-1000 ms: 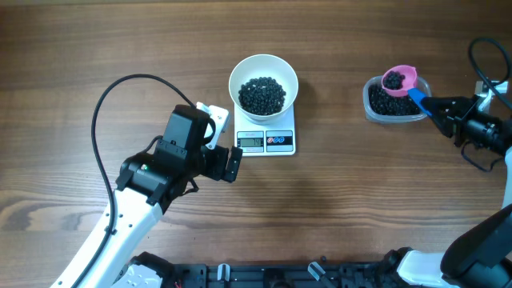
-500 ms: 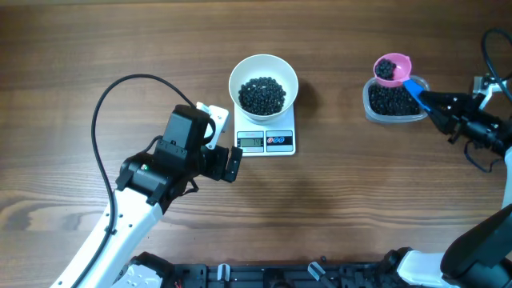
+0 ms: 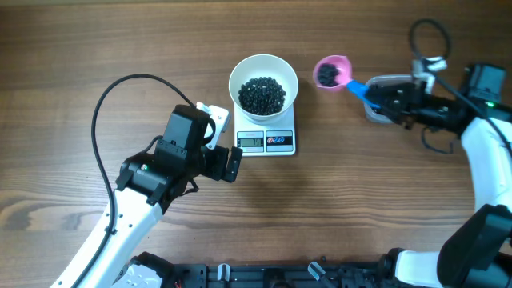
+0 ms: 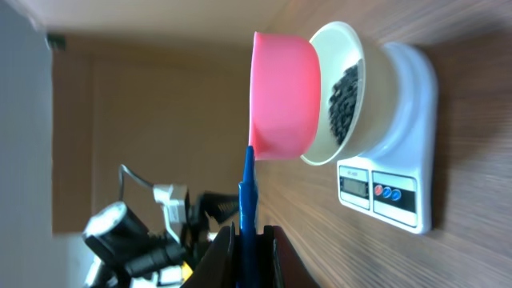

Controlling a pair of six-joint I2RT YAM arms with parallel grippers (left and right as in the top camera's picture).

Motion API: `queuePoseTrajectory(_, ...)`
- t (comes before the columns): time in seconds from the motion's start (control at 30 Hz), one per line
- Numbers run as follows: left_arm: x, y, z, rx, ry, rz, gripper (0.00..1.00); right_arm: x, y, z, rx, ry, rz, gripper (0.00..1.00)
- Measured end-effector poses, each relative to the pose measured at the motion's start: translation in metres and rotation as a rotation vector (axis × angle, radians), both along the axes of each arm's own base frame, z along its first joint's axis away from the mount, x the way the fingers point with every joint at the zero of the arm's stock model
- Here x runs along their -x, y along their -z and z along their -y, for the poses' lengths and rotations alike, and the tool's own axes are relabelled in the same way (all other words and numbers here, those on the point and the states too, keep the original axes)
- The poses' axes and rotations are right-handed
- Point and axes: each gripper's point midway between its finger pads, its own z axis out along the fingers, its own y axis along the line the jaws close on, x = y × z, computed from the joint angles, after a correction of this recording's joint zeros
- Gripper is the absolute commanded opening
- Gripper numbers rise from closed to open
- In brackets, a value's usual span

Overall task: Scoop item into bowl and weigh 150g on scale
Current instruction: 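Lift the filled scoop and carry it leftward toward the white bowl, then tip the pink scoop over the white bowl to pour beans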

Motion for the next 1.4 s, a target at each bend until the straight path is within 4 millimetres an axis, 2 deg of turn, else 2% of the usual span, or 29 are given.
queuePoseTrajectory(0.1, 0.0, 0.0, 0.0, 0.0, 0.0, 0.0, 1.0, 0.0, 0.001, -0.025, 0.032, -0.068, 0.039, 0.05)
queuePoseTrajectory(0.17, 0.0, 0.0, 0.0, 0.0, 0.0, 0.001, 1.0, 0.001, 0.007, -0.049, 0.077, -0.119, 0.043, 0.04)
queuePoseTrajectory(0.5, 0.0, 0.0, 0.0, 0.0, 0.0, 0.0, 1.0, 0.0, 0.029, -0.106, 0.276, -0.206, 0.116, 0.04)
queuePoseTrajectory(0.67, 0.0, 0.0, 0.0, 0.0, 0.0, 0.0, 1.0, -0.007, 0.042, -0.116, 0.396, -0.188, 0.156, 0.04)
queuePoseTrajectory(0.93, 0.0, 0.0, 0.0, 0.0, 0.0, 0.0, 1.0, -0.021, 0.039, -0.133, 0.512, -0.212, 0.374, 0.04)
queuePoseTrajectory(1.4, 0.0, 0.0, 0.0, 0.0, 0.0, 0.0, 1.0, -0.04, 0.033, -0.135, 0.636, -0.199, 0.579, 0.04)
